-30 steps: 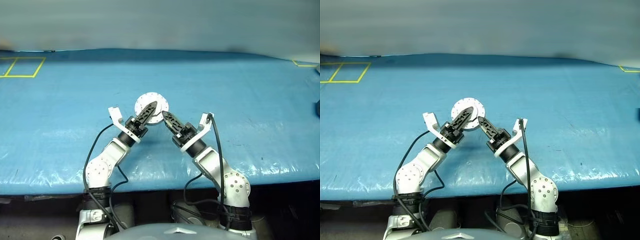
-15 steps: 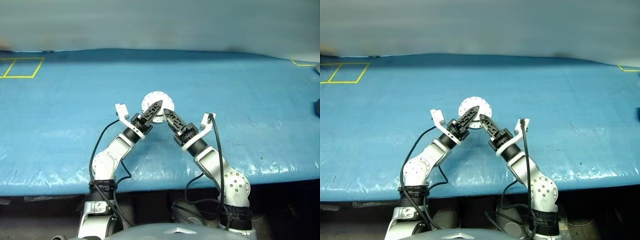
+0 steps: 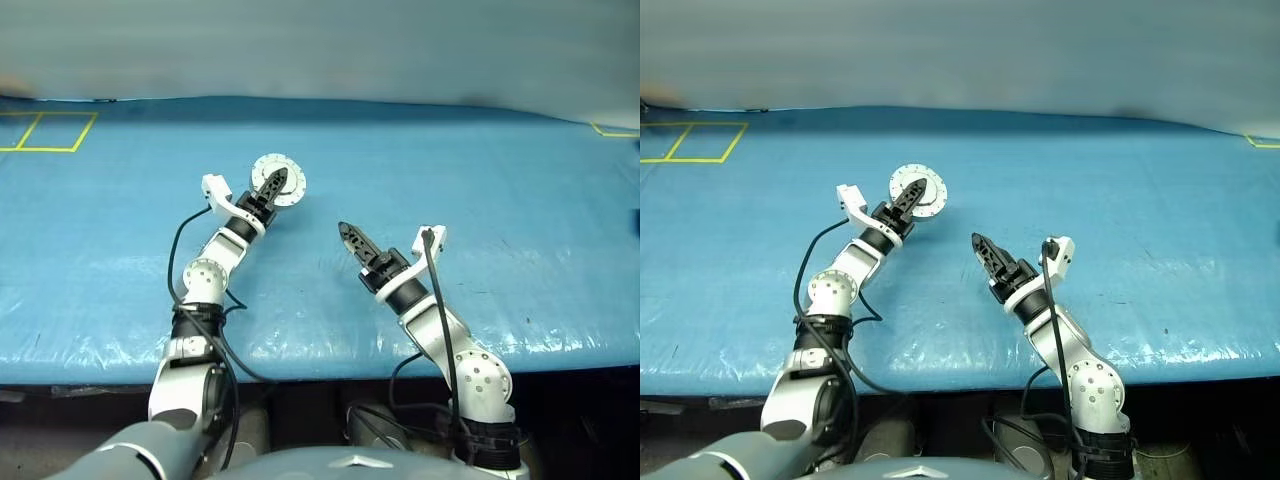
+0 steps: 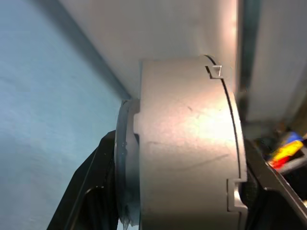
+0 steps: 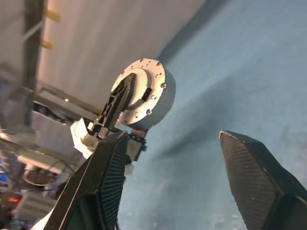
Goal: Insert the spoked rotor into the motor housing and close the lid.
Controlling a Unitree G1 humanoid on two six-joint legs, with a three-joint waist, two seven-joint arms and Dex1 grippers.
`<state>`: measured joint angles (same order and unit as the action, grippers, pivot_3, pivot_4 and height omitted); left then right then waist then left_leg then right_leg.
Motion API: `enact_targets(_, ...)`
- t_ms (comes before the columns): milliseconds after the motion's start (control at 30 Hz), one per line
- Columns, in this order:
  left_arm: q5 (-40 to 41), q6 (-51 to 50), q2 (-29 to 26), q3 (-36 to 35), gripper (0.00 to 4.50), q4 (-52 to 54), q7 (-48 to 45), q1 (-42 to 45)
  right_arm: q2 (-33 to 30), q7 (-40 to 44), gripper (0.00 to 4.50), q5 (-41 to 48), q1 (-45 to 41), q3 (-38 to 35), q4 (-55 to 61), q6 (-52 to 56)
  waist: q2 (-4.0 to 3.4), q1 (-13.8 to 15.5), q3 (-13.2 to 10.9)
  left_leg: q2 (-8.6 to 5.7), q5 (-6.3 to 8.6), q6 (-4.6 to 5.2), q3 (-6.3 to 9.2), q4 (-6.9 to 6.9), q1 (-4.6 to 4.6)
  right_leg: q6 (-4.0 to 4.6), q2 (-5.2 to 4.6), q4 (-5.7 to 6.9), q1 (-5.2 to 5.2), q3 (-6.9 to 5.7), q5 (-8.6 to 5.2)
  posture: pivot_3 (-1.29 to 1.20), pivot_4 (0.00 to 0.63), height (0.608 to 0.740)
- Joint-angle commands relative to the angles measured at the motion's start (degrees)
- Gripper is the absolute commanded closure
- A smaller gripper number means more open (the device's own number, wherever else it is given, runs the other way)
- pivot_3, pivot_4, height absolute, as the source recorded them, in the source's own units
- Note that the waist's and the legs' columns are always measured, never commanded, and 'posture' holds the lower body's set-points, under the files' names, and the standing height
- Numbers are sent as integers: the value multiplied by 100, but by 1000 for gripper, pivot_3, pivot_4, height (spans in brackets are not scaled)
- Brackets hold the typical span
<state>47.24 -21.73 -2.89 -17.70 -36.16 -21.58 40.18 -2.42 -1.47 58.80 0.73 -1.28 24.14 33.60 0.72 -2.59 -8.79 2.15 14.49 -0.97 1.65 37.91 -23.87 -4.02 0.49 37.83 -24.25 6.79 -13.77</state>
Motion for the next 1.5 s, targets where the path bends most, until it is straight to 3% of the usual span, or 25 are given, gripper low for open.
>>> enact_targets(33, -466, 890, -176, -199, 1808, -1163, -161, 849, -10, 4, 1313, -447, 133, 144, 381, -192, 1, 4, -1, 0, 0, 0, 0, -1, -3, 0, 0, -3, -2, 0, 0, 0, 150, 740)
enact_targets(233, -979, 1406, -330, -379, 1808, -2376, -293, 1352, 100, 43, 1313, -729, 406, 246, 595, -230, 1, -23, -2, 2, 1, 1, 1, -13, -16, 1, -3, 1, -21, -2, 1, 0, 150, 740)
enact_targets(533, -1357, 1457, -317, -461, 1808, -2620, -500, 1300, 241, 115, 1313, -1021, 478, 273, 609, -263, 3, -22, -2, 0, 0, 0, 4, -4, -17, 0, -6, 12, -20, -6, 2, 0, 150, 740)
enact_targets(633, -1528, 1649, -331, -496, 1084, -2664, -255, 1239, 269, 134, 1267, -1072, 386, 268, 545, -253, 3, -28, -2, 1, 0, -1, 6, -1, -15, -1, -6, 15, -17, -6, 3, 0, 150, 740)
enact_targets(733, -1625, 1631, -416, -521, 81, -2620, -189, 1177, 288, 160, 1267, -1148, 332, 294, 485, -247, 3, -33, -2, 0, 0, -1, 6, -1, -13, -2, -6, 16, -17, -6, 3, 0, 150, 740)
enact_targets(767, -1637, 1635, -458, -546, 36, -2545, -169, 1139, 271, 166, 1267, -1219, 323, 317, 474, -244, 2, -40, -1, 1, 0, -1, 6, -1, -13, -2, -5, 16, -17, -6, 3, 0, 150, 740)
enact_targets(1133, -1417, 1183, -1269, -929, 36, -1384, -104, 320, 367, 314, 1267, -1511, 502, 443, 374, -251, 1, -122, 0, 3, -4, -6, 7, -1, -1, -1, -5, 33, -12, -5, 3, 0, 150, 740)
enact_targets(1500, -1082, 144, -1713, -1085, 36, -225, -601, -276, 347, 396, 1267, -1691, 324, 454, 209, -148, 6, -86, 3, 2, -6, -10, 11, 10, 10, 0, -7, 42, 2, -10, 3, 0, 150, 740)
